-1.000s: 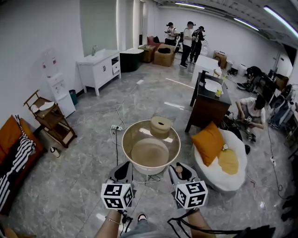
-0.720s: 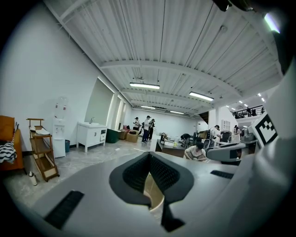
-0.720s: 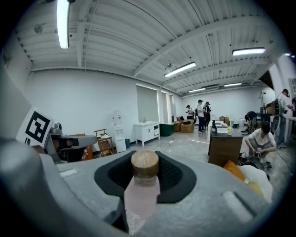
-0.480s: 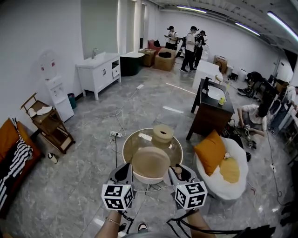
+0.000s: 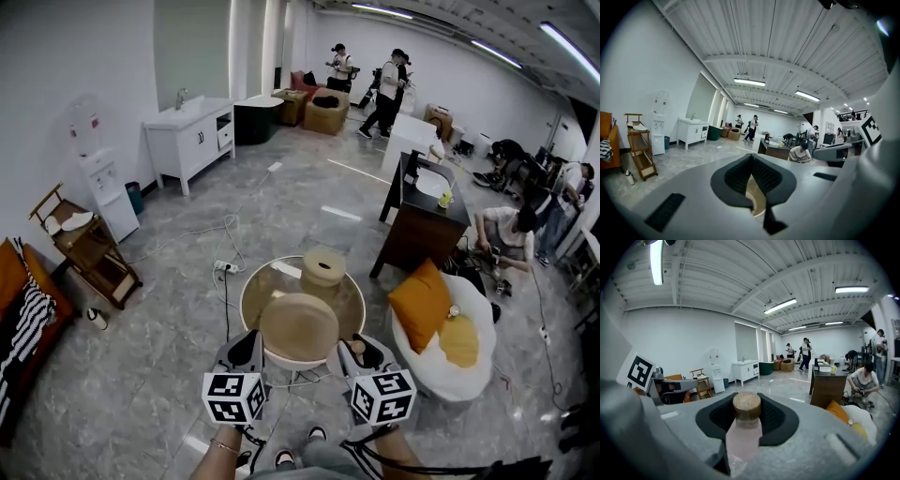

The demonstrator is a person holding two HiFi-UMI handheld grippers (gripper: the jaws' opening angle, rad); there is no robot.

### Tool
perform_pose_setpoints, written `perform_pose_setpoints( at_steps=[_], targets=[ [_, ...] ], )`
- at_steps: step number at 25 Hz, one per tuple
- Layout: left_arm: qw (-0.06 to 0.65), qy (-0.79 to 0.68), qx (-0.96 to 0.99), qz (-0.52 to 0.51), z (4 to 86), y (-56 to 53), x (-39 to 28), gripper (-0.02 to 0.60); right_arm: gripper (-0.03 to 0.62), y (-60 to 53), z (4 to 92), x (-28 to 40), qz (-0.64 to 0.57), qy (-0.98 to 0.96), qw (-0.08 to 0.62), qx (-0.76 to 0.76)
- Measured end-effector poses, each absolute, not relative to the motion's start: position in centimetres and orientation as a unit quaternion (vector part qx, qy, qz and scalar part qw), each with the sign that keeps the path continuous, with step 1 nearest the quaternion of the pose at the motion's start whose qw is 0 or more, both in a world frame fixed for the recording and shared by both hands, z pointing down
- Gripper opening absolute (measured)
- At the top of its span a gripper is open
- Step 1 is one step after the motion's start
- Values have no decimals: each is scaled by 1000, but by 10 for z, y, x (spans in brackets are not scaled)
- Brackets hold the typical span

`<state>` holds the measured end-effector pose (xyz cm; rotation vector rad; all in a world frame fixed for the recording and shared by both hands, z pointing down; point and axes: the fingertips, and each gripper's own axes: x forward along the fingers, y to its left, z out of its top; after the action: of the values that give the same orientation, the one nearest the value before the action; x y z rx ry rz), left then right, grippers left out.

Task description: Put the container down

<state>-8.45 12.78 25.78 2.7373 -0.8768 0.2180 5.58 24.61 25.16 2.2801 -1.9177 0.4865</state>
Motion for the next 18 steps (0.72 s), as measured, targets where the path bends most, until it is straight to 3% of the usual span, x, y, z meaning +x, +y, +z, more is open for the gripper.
perform_pose_setpoints(
  at_steps=[18],
  targets=[
    [125, -330, 932, 81, 262, 36, -2, -4, 129, 133, 251, 137, 157, -671, 64, 722]
  ],
)
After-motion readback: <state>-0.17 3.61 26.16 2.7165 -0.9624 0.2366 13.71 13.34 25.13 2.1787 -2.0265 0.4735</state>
